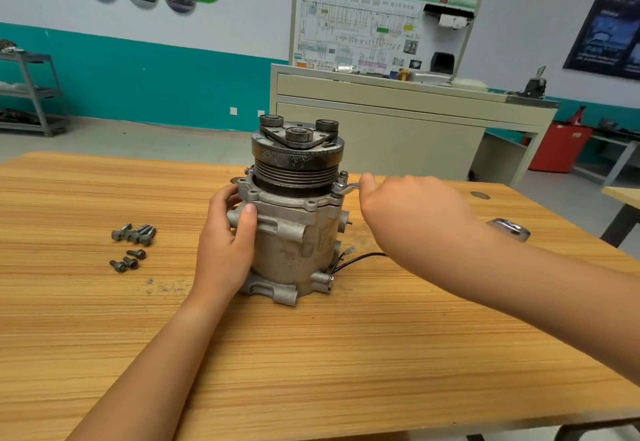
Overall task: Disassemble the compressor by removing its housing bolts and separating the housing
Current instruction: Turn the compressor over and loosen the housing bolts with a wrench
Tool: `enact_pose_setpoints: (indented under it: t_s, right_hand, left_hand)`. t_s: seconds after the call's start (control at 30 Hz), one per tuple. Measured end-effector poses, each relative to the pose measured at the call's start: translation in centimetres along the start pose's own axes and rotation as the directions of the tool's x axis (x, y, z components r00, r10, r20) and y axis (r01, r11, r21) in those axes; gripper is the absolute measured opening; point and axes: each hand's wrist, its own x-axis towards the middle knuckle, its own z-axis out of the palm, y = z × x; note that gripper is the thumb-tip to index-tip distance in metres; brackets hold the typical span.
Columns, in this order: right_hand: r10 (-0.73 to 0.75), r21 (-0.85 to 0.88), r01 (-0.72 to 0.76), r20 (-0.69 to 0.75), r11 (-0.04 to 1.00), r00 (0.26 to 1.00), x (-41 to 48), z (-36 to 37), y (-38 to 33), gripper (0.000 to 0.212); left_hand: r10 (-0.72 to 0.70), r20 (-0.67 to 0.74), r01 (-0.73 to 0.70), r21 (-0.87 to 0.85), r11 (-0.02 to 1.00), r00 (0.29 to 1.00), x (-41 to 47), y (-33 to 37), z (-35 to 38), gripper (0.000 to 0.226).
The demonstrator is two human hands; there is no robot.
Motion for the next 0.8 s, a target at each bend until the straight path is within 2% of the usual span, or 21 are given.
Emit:
enact_pose_setpoints:
  t_s: [0.2, 0.43, 0.6, 0.8]
  right_hand:
    - [-0.015, -0.041, 0.013, -0.046, 0.999, 0.999, 0.0, 1.3, 0.3, 0.065]
    - [-0.006, -0.067, 0.002, -0.06, 0.998, 0.998, 0.3, 1.0, 0.0, 0.064]
    - [-0.018, -0.076, 0.017, -0.016, 0.997, 1.0, 0.1, 0.2, 0.0, 0.041]
    - [-0.038, -0.097, 0.034, -0.044, 0.995, 0.998, 0.3, 0.9, -0.1, 0.056]
  left_hand:
    - [0.004, 0.002, -0.004, -0.011, 1.0, 1.0, 0.0, 0.0, 0.0, 0.044]
    - [-0.002, 0.003, 0.002, -0.011, 1.0, 1.0, 0.0, 0.1, 0.1, 0.041]
    - [-0.002, -0.002, 0.002, -0.009, 1.0, 1.0, -0.1, 0.1, 0.0, 0.042]
    - [-0.01, 0.0, 0.01, -0.008, 1.0, 1.0, -0.1, 0.2, 0.1, 0.038]
